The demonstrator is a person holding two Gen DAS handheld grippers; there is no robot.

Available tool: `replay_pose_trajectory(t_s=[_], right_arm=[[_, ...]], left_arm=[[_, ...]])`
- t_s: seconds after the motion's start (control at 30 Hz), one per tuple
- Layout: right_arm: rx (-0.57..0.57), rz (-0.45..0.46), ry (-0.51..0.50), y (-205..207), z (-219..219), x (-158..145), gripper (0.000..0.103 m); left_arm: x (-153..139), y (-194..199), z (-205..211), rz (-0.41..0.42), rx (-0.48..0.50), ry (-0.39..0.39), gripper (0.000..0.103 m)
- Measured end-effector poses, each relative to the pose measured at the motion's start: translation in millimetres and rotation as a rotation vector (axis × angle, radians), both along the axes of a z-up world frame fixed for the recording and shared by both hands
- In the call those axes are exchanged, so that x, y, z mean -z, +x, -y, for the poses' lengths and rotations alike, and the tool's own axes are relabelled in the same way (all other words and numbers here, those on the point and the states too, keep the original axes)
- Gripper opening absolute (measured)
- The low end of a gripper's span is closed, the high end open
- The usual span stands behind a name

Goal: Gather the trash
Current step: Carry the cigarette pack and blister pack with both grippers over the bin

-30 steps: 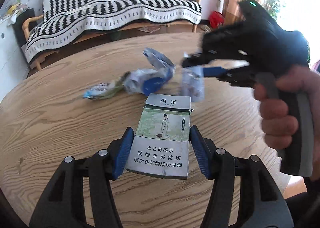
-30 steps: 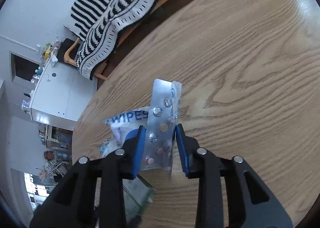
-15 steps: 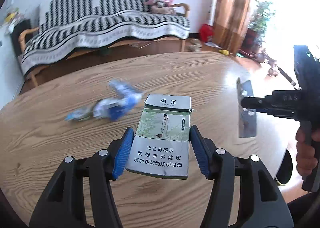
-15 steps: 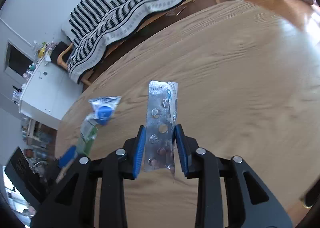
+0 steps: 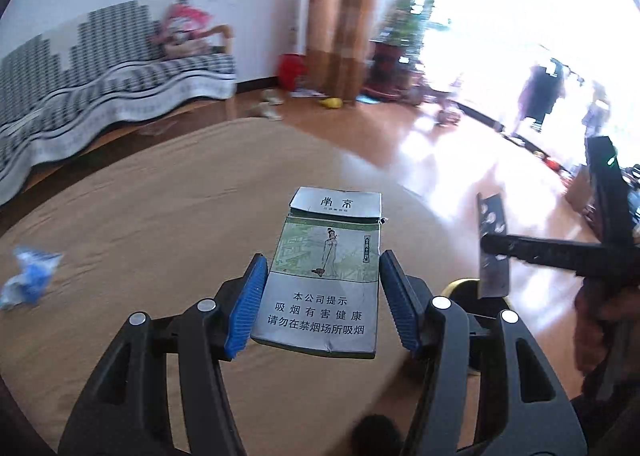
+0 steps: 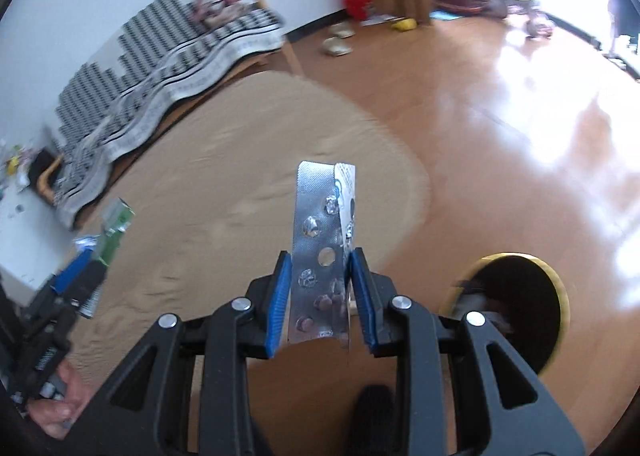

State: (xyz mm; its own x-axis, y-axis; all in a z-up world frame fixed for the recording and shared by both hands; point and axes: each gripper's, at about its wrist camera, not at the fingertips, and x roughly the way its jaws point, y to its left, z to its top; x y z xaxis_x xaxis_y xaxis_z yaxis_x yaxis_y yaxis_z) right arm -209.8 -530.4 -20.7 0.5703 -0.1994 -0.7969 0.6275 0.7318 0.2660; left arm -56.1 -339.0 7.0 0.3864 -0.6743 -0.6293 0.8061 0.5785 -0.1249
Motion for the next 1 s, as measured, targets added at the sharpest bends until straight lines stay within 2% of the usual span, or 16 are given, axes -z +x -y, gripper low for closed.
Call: replay_pose_trajectory(t_s=[0.23,0.4,0.5,0.73,1.0], right_arm=[[0.179,-0.068,-0.018,-85.9,65.0,30.7,0.031],[0.259,-0.112,0.02,-130.9,98.2,61.4,0.031],[0.291,-0.144,0.044,-151.8,114.5,80.5,0.031],[0.329,-0.141,0.102,-166.5,133.2,94.3,0.031],[0.319,-0.131,0.107,-172.0,134.2,93.4,0.031]], left_arm=[[27.0,-69.5,94.7,-0.056,0.19,0.001,0.057],[59.1,-107.5,144.0,-0.069,0.291,0.057,0.057],[77.3,-116.7,163.2,-0.085,0.329,0.089,0.057],[109.7,-126.0,194.3,-0.128,0.371,0.146,0.057],[121.3,-134.2,212.6,-0.162,0.392,0.154,0.057]])
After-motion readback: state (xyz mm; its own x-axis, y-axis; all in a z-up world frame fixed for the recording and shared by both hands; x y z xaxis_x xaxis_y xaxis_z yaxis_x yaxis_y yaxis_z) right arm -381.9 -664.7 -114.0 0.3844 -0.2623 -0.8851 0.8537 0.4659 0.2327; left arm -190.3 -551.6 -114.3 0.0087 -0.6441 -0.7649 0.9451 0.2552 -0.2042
